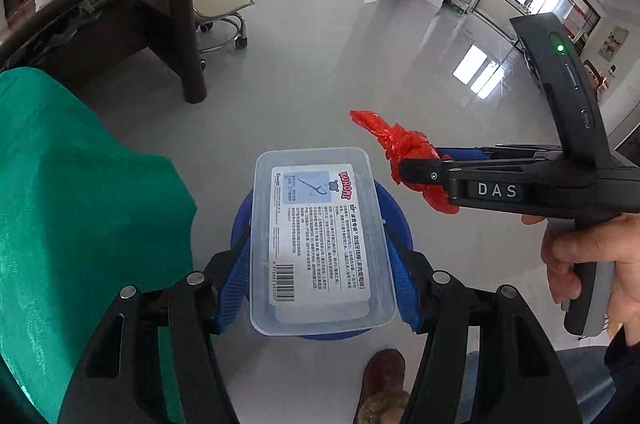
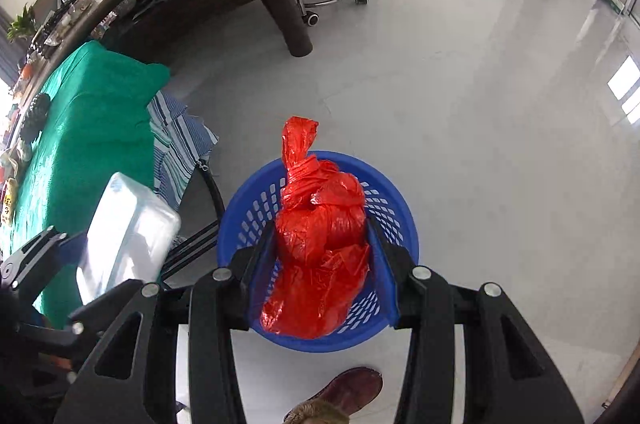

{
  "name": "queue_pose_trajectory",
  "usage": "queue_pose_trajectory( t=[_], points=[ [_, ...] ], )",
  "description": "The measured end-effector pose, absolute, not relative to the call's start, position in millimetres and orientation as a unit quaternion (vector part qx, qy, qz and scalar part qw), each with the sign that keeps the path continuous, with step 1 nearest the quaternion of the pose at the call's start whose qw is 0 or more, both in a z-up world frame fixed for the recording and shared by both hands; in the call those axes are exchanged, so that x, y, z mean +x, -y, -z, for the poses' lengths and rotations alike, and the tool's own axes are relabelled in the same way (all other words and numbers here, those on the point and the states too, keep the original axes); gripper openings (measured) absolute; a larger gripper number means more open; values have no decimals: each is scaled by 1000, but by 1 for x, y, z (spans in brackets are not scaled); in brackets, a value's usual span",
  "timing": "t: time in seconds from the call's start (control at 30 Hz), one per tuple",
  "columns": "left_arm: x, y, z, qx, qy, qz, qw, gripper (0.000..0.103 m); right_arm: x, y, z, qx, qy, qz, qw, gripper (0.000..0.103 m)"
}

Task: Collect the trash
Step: 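Carry the plastic box and red bag to the wastebasket and release both, then move the left tool to the red wrapper on the table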

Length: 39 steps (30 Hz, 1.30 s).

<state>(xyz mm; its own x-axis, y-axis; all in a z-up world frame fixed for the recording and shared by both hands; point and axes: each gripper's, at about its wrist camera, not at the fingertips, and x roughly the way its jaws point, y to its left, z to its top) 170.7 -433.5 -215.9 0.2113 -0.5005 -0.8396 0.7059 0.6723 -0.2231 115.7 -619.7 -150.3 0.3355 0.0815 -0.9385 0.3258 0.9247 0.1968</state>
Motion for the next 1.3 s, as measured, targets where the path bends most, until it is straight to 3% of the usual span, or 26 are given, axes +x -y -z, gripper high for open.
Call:
queue_pose_trajectory(
  t=[0.17,0.23,0.27,0.3,0.47,0.6,0.83,1.1,1.3],
  points=[
    [182,452,237,118,-497,392,765,62,118,626,155,202,-565,72,797,45],
    [185,459,245,124,-499,392,763,69,117,629,156,208,-561,74,798,56],
    [187,460,248,128,-500,389,764,83,115,632,155,214,-558,73,798,59],
    [188,461,250,129,-496,385,767,87,115,634,154,220,-554,73,799,62],
    [187,448,232,128,-471,380,786,91,114,631,135,221,-529,73,816,68],
    [171,422,198,126,-439,377,806,95,116,622,113,199,-498,81,840,84],
    [144,334,150,132,-393,333,847,98,122,570,68,96,-438,103,888,93],
    [138,182,147,108,-412,224,877,98,115,456,40,47,-387,31,921,96],
    [145,68,145,101,-412,146,894,98,111,331,48,22,-386,-68,919,97]
  ],
)
